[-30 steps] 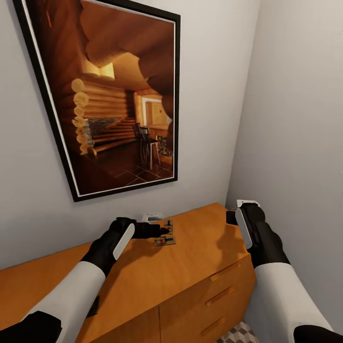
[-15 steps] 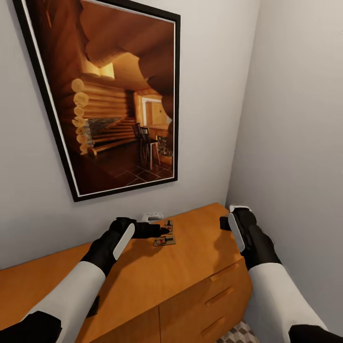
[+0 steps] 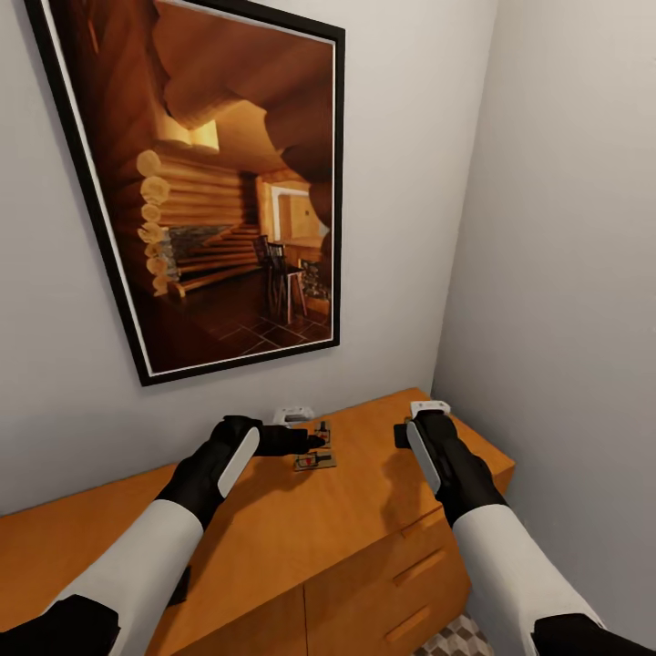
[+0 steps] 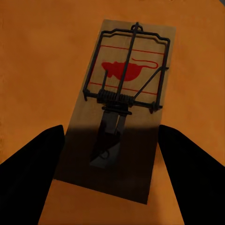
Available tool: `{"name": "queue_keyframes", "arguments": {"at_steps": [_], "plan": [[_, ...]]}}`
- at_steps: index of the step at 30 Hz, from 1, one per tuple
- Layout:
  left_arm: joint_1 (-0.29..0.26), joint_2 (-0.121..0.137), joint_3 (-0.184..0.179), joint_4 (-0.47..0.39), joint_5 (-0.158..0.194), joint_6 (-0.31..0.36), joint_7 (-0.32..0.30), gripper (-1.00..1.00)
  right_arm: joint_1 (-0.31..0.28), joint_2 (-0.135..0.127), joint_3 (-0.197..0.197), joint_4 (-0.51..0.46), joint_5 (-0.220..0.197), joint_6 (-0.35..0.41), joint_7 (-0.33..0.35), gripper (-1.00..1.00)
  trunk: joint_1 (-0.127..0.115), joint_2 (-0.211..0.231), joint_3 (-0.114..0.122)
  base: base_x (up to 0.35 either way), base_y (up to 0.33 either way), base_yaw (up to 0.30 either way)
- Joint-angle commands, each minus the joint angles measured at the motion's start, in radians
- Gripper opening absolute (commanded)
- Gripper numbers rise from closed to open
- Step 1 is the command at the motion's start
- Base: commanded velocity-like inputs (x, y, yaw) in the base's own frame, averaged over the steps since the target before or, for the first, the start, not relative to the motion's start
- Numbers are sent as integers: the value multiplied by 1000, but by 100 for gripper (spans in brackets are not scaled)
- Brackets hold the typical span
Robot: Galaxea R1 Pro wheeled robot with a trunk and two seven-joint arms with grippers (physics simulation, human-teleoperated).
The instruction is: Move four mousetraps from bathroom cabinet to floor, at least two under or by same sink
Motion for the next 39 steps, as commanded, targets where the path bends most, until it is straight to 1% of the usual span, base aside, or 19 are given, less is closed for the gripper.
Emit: {"name": "queue_keyframes", "arguments": {"at_steps": [1, 4, 9, 12, 13, 15, 20, 24, 25, 26, 33, 39], "plan": [[-1, 0, 0, 0, -4, 4, -4, 100, -1, 0, 2, -1, -8, 3, -8, -100, 0, -1, -1, 0, 0, 0], [-1, -1, 0, 0, -3, 4, -5, 100, -1, -1, 3, -9, -8, 3, -8, -100, 0, -1, -1, 0, 0, 0], [-1, -2, 0, 1, -3, 4, -5, 100, -1, -2, 4, -84, -10, 17, -8, -100, 0, -1, -1, 0, 0, 0], [-1, -2, 0, 1, -3, 4, -6, 100, -1, -1, 4, -132, -8, 55, -9, -100, 0, -1, -1, 0, 0, 0], [-1, -2, 0, 1, -3, 4, -6, 100, -1, -1, 3, -155, -10, 85, -9, -100, 0, -1, -1, 0, 0, 0], [-1, -4, -1, 1, -3, 4, -6, 100, -1, 0, 3, -183, -12, 124, -8, -100, 0, -1, -1, 0, 0, 0], [-1, -8, -1, 1, -3, 4, -6, 100, -1, 2, 0, -208, -13, 156, -8, -100, 0, -1, -1, 0, 0, 0], [-1, -9, -1, 1, -4, 4, -6, 100, -2, 2, 0, -223, -15, 161, -7, -100, 0, -1, -1, 0, 0, 0], [-1, -9, -1, 0, -4, 4, -5, 100, -2, 3, 2, -250, -16, 161, -6, -100, 0, -1, -1, 0, 0, 0], [-1, -10, -1, 0, -4, 4, -5, 100, -1, 4, 2, -255, -16, 161, -6, -100, 0, -1, -1, 0, -37, 0], [-1, -13, -1, 1, -4, 3, -6, 100, -1, 7, 4, -256, -17, 161, -5, -100, 0, -1, -1, 0, -176, 0], [-1, -14, 0, 1, -4, 2, -6, 100, -1, 6, 5, -258, -17, 161, 12, -100, 0, -1, -1, 0, -65, 0]]}}
